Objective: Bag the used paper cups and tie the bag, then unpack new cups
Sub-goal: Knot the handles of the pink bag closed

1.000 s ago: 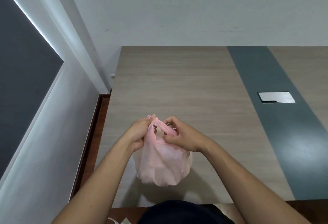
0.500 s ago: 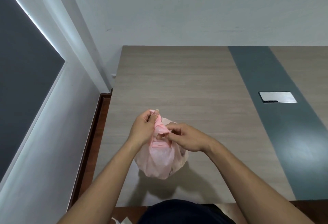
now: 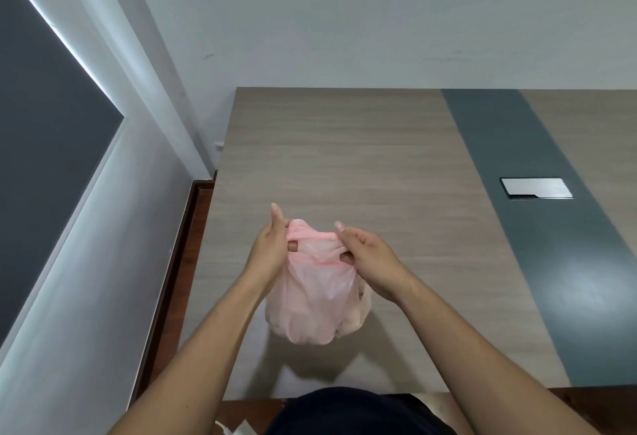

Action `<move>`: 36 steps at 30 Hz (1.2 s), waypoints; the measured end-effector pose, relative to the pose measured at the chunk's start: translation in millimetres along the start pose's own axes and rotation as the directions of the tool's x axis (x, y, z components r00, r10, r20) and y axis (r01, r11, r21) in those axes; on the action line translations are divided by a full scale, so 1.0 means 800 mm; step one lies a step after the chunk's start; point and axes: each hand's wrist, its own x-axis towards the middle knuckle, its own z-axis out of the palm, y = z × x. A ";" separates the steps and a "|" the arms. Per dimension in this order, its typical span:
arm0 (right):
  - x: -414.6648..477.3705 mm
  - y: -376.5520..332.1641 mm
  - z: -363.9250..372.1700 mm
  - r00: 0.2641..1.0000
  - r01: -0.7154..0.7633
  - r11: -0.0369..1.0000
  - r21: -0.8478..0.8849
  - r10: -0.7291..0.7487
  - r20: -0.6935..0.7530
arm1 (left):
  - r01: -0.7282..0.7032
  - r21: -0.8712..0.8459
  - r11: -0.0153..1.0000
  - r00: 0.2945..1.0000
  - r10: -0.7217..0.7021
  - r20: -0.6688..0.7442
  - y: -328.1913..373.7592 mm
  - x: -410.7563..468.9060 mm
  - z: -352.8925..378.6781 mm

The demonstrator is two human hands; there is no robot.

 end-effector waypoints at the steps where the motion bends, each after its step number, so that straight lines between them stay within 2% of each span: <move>1: 0.002 0.000 0.003 0.998 -0.024 0.996 0.091 0.030 -0.061 | 0.022 -0.027 0.999 0.999 -0.022 0.023 0.003 -0.003 0.000; 3: 0.005 -0.003 0.009 0.976 -0.066 0.960 0.273 0.119 -0.184 | 0.013 -0.019 1.000 0.999 -0.012 0.042 0.006 -0.009 0.002; 5: 0.010 -0.002 0.010 0.955 -0.066 0.893 0.446 0.186 -0.232 | -0.004 -0.004 1.000 0.998 0.004 0.059 0.002 -0.011 0.004; 8: 0.014 0.002 0.010 0.938 -0.088 0.853 0.514 0.244 -0.245 | -0.003 -0.002 1.000 1.000 0.003 0.022 -0.006 -0.008 0.000; 9: 0.014 0.005 0.010 0.935 -0.106 0.851 0.515 0.262 -0.240 | 0.001 -0.042 0.999 1.000 0.001 0.031 -0.007 -0.008 0.001; 12: 0.012 0.011 0.012 0.925 -0.123 0.812 0.571 0.302 -0.231 | 0.039 -0.305 0.951 0.990 0.004 0.139 -0.001 -0.016 0.007; 13: 0.011 0.010 0.014 0.923 -0.121 0.807 0.578 0.306 -0.234 | 0.037 -0.335 0.941 0.984 0.025 0.179 -0.001 -0.018 0.008; 15: 0.011 0.010 0.019 0.920 -0.108 0.829 0.548 0.292 -0.261 | 0.003 -0.283 0.959 0.964 0.073 0.257 -0.003 -0.023 0.010; 18: 0.004 0.003 0.030 0.931 -0.059 0.911 0.409 0.198 -0.306 | -0.029 -0.139 0.990 0.928 0.079 0.365 -0.010 -0.029 0.016; 21: 0.000 0.006 0.042 0.967 -0.013 0.960 0.278 0.083 -0.241 | -0.091 -0.061 0.994 0.899 0.108 0.424 -0.011 -0.032 0.028; 25: 0.001 0.016 0.046 0.981 -0.031 0.993 0.115 0.052 -0.188 | 0.026 -0.160 0.987 0.940 0.031 0.340 -0.013 -0.030 0.036; 30: -0.005 0.015 0.030 0.999 -0.033 0.982 0.185 0.036 -0.014 | 0.065 -0.283 0.957 0.966 0.011 0.260 -0.016 -0.025 0.031; 34: -0.016 0.007 0.023 0.988 0.100 0.990 0.104 -0.111 0.105 | 0.154 -0.354 0.922 0.964 -0.062 0.258 -0.018 -0.018 0.031; 36: -0.016 0.004 0.023 0.984 0.148 0.989 0.012 -0.149 0.094 | 0.155 -0.354 0.922 0.962 -0.059 0.267 -0.019 -0.015 0.031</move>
